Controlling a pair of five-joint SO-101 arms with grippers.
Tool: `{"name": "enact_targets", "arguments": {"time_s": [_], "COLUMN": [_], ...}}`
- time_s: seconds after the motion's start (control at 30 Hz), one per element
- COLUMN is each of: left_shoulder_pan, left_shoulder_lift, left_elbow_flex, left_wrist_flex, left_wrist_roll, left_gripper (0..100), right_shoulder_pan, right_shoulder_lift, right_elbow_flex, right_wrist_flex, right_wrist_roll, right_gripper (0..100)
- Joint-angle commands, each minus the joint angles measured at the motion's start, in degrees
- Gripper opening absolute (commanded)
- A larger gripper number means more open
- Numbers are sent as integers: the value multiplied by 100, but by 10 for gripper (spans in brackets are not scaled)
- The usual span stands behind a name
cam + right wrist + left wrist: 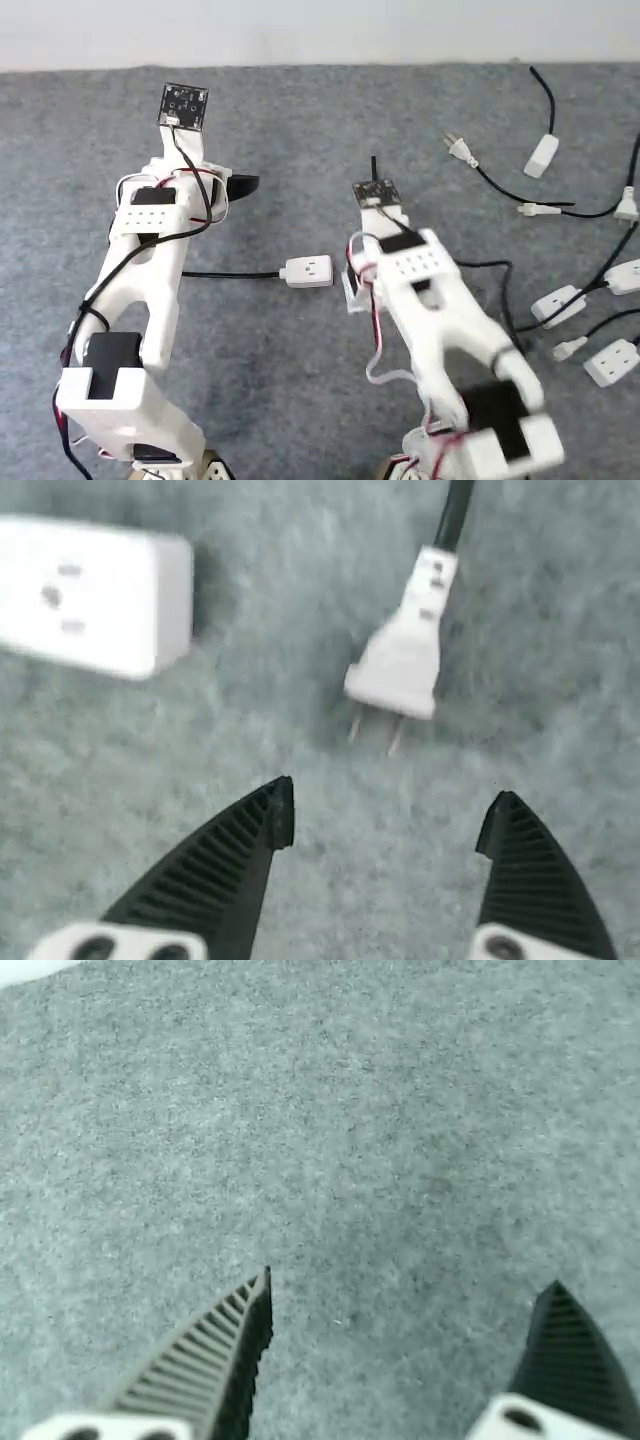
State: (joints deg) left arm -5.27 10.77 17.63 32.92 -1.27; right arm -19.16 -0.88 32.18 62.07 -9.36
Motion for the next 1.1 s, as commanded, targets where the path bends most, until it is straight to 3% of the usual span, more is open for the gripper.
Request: {"name": "enact_targets", "arguments": {"time_s": [0.0, 0.07, 0.43, 0.97, 1.07], "left_shoulder_pan": [-35, -35, -26, -35, -35], "left_shoulder_lift": [-62, -62, -62, -62, -62], "left_elbow_flex": [-92, -92, -84, -84, -84], "left_wrist_flex": [-167, -167, -167, -167, -167], "left_wrist_roll": [105, 105, 105, 105, 105], "left_gripper": [397, 397, 397, 397, 397], "right_shoulder_pan": [189, 251, 242, 743, 822], "right_shoulder_lift": [514, 734, 1042, 1270, 1270], "right_elbow_flex": [-791, -914, -870, -870, -870], "right_wrist_flex": [-180, -602, -1956, -2044, -2044], "right_wrist_roll": [-721, -932, -79, -18, -18], "right_gripper": [307, 307, 307, 305, 259]}}
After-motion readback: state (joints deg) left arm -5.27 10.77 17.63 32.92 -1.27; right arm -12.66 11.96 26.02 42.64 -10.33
